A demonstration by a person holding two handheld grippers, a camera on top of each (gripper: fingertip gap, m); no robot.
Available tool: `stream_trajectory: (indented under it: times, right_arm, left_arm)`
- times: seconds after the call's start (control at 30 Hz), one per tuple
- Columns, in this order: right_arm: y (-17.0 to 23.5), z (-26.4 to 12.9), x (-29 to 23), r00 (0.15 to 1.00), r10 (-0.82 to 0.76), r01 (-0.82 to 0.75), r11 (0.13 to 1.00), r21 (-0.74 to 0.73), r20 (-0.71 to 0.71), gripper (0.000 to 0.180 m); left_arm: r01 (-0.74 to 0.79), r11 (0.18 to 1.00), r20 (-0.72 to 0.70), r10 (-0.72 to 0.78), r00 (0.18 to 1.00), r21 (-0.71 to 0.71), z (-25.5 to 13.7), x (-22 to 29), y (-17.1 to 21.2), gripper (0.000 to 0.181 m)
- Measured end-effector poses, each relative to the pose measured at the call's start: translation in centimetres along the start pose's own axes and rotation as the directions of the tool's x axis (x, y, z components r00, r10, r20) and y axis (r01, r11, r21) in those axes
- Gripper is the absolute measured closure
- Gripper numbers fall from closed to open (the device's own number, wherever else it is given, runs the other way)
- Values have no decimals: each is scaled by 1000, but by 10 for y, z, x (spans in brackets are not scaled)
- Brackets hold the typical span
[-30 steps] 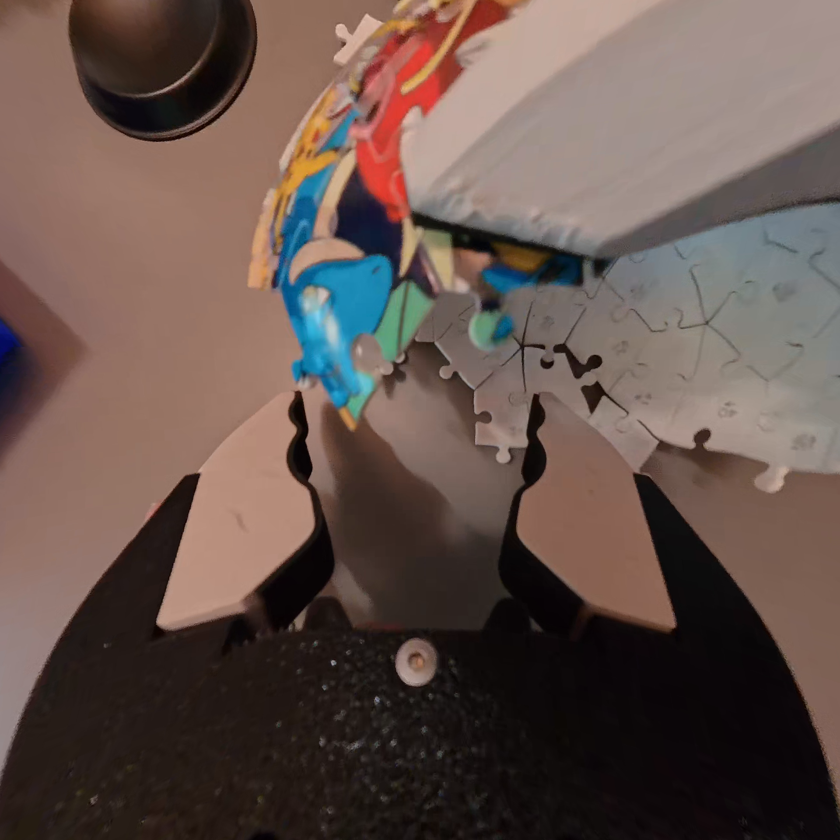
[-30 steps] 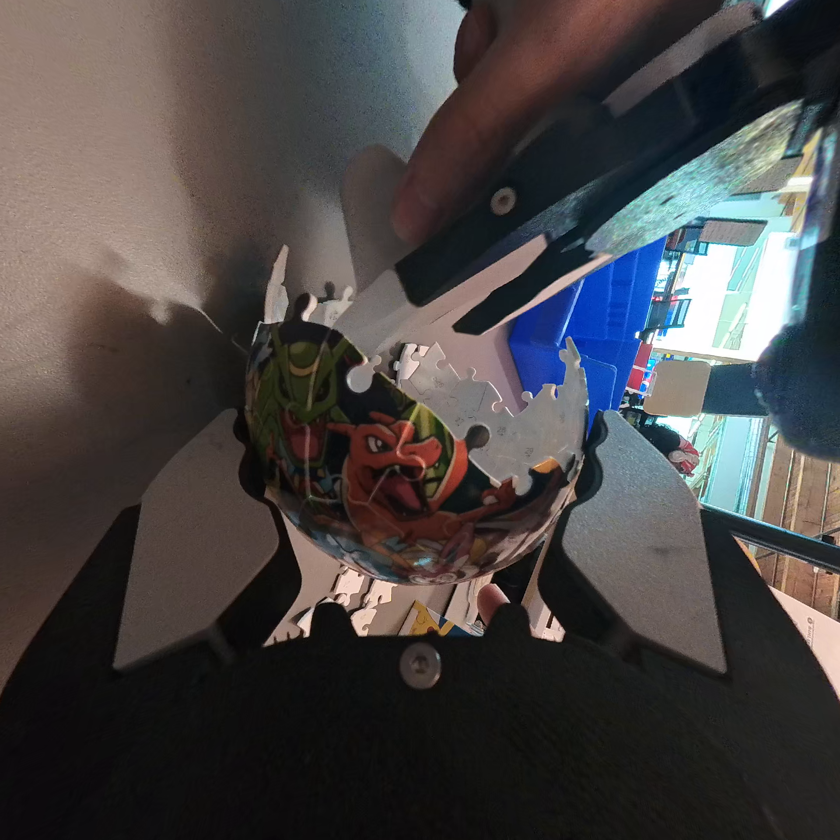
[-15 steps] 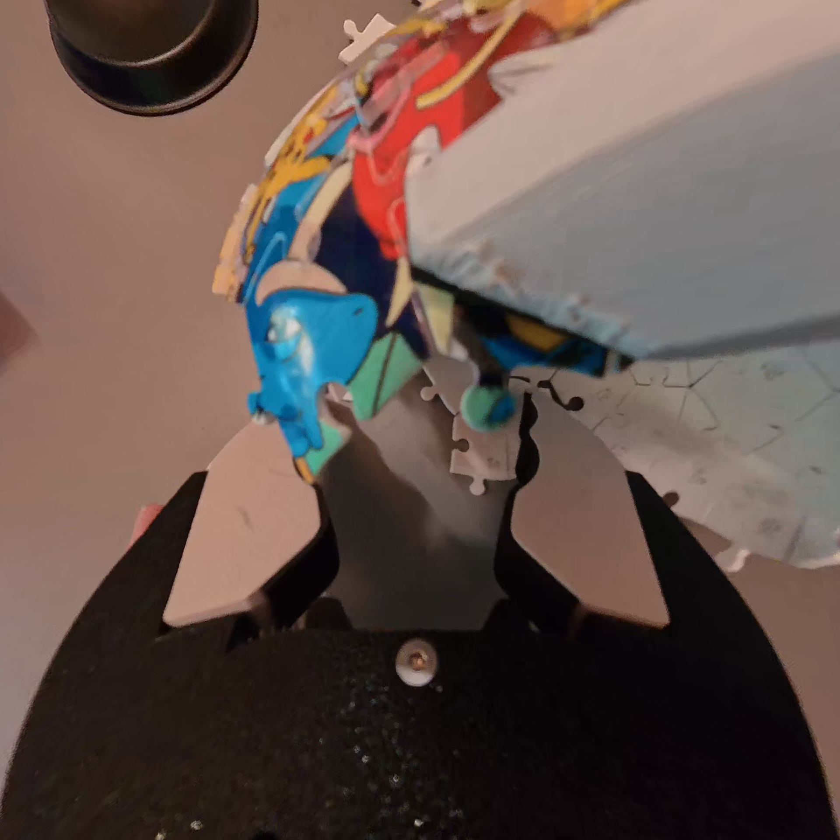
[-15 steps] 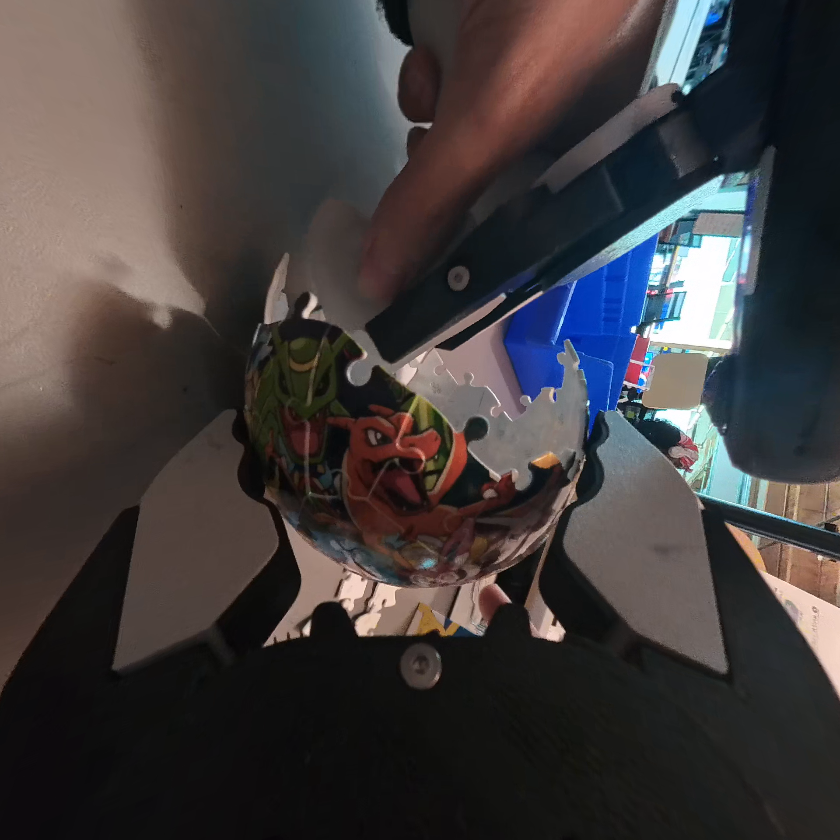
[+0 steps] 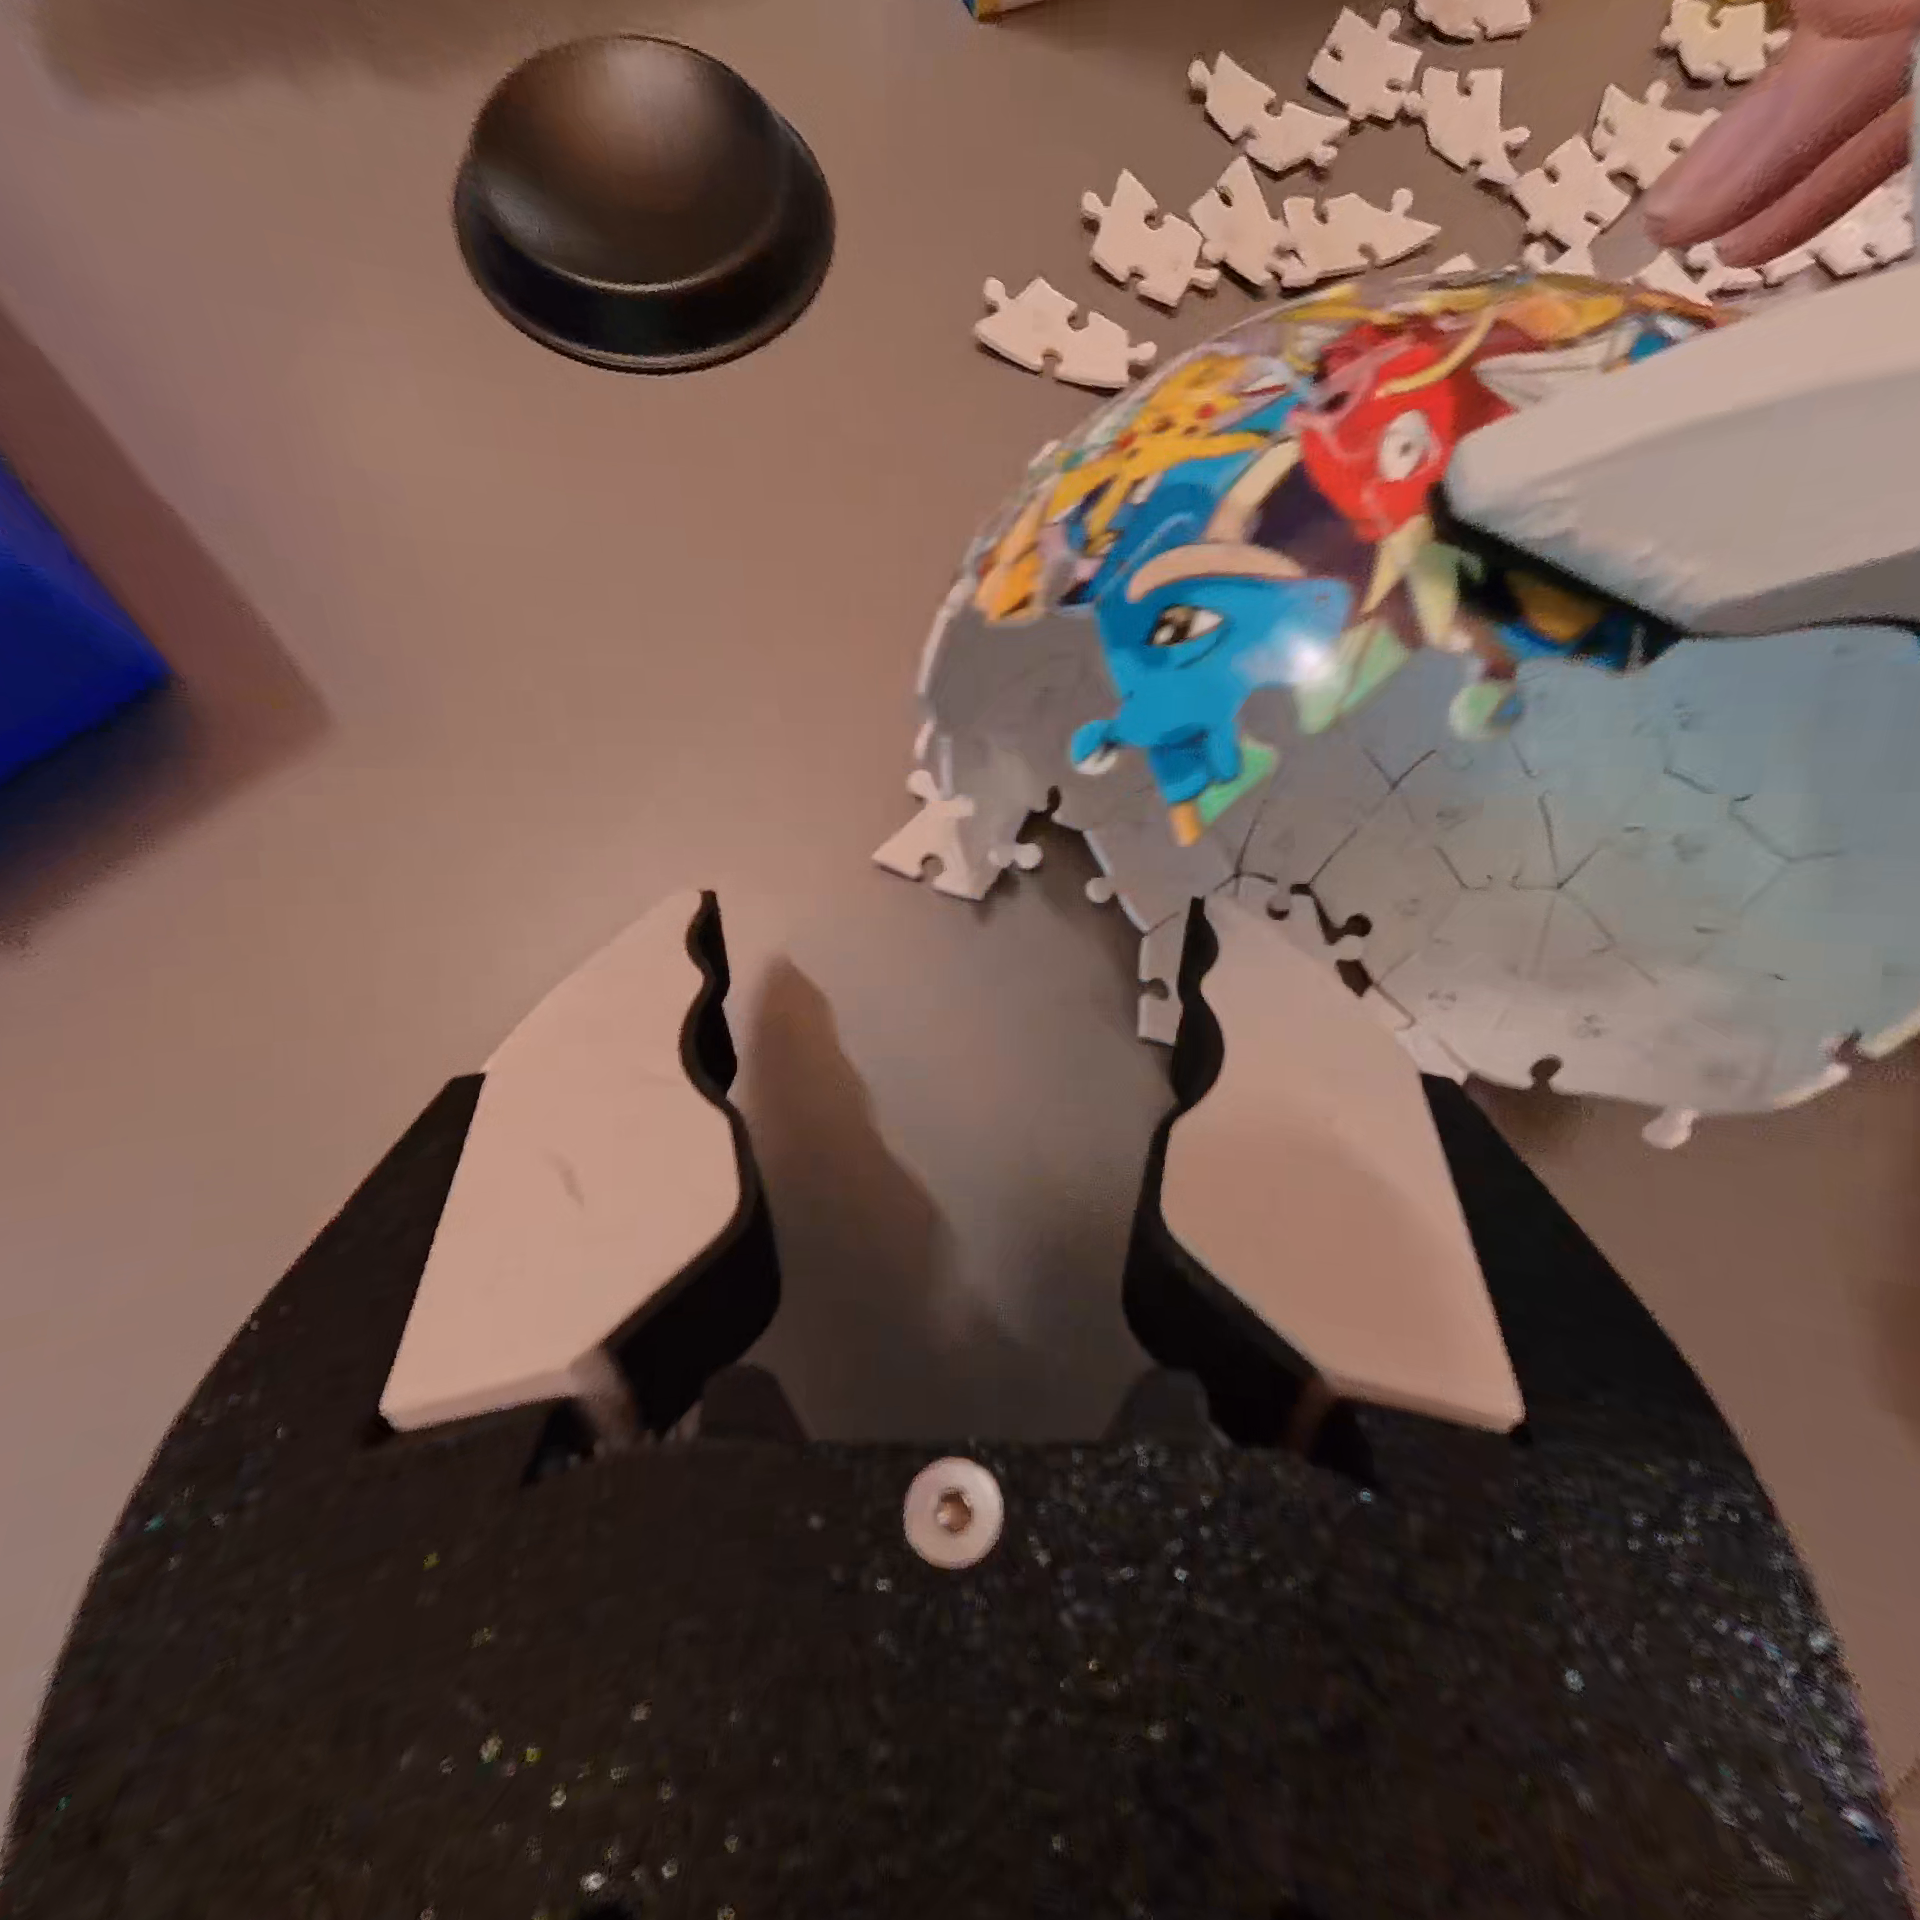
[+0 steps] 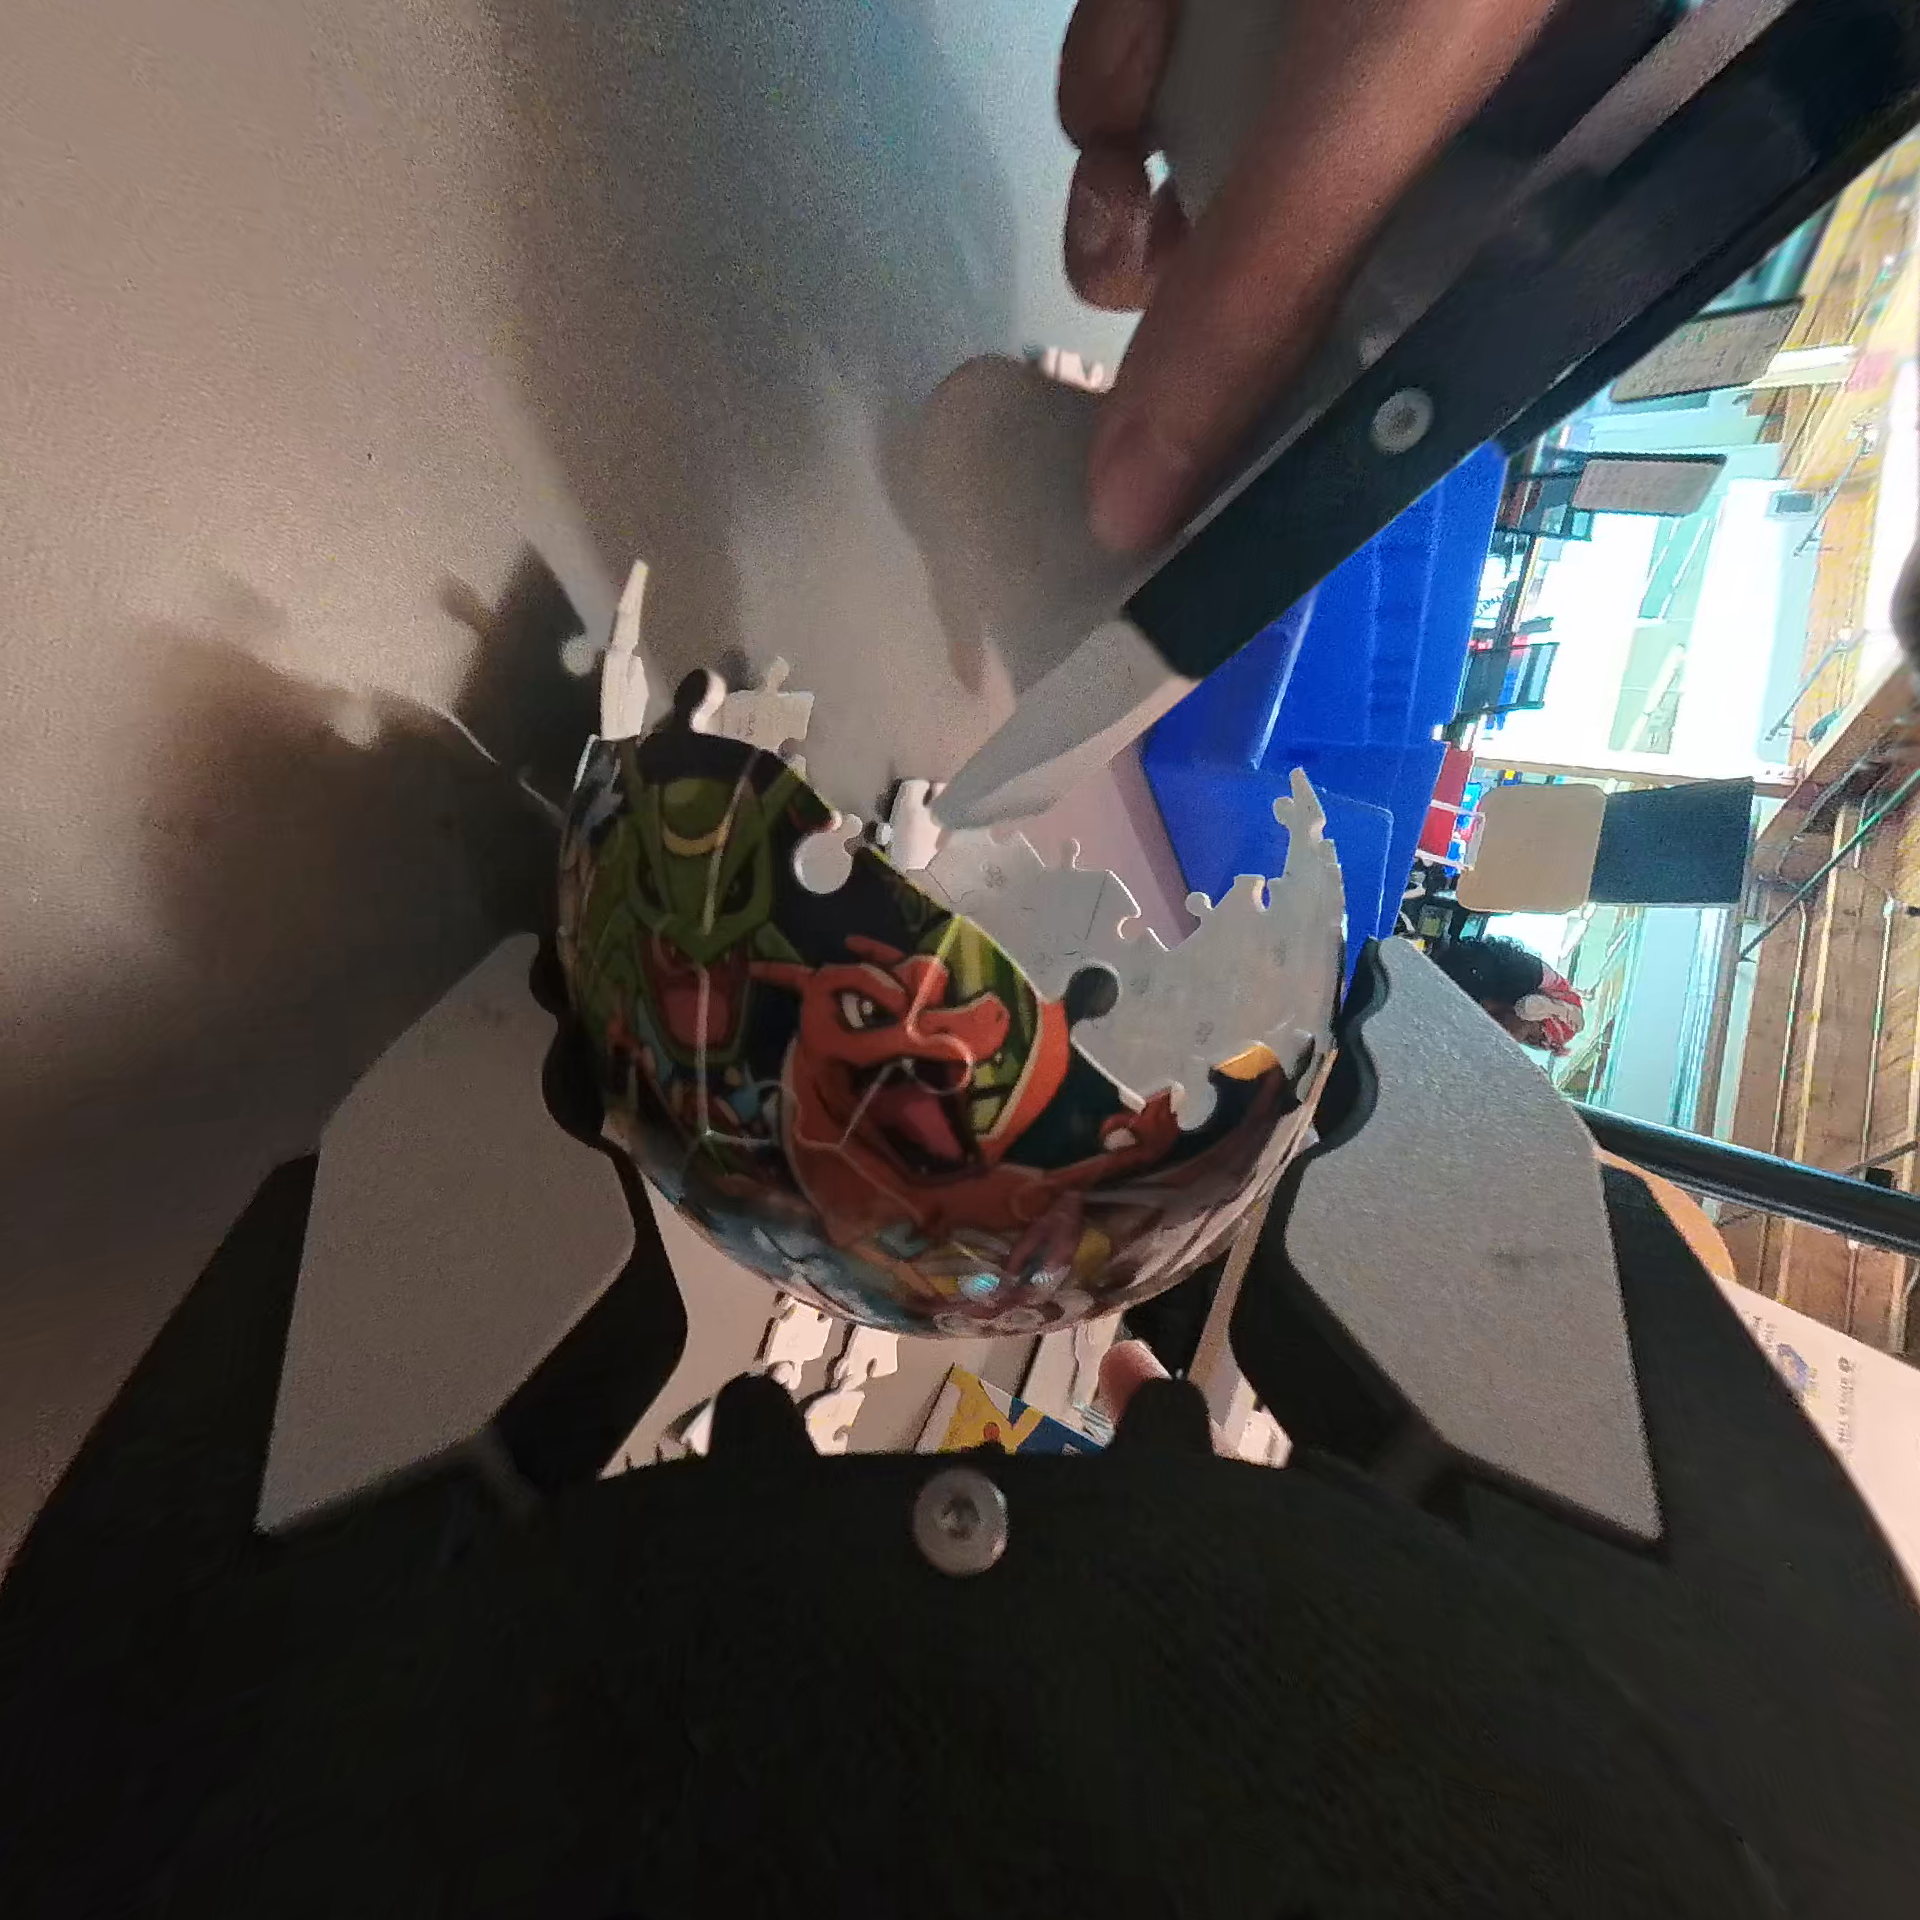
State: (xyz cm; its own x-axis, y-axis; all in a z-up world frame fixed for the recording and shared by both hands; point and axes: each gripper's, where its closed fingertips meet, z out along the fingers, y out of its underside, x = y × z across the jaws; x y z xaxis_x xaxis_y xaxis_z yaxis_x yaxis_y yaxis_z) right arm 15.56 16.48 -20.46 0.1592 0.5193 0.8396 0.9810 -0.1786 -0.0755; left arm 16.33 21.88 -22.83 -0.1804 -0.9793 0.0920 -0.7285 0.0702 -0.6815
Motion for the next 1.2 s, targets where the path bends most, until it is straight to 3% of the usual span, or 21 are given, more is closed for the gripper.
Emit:
stream_trajectory:
  times: [0.37,0.6,0.8,0.97,1.2]
  right_arm:
    - [3,1,0,1000,-12,13,999,-45,28,44]
    - [-1,3,1,999,20,-20,1000,5,27,44]
    - [1,5,2,999,44,-45,997,58,22,42]
    - [5,8,3,990,134,-137,988,77,46,39]
    - [-6,8,4,993,112,-115,974,194,27,39]
  left_arm:
    - [-142,984,-13,142,990,-109,30,14,19,91]
    - [-119,988,2,119,993,-103,33,16,16,88]
    - [-101,991,-15,100,995,-92,34,21,15,97]
    - [-98,992,-14,97,995,-82,35,21,14,96]
    - [-82,993,-7,81,997,-83,36,20,14,96]
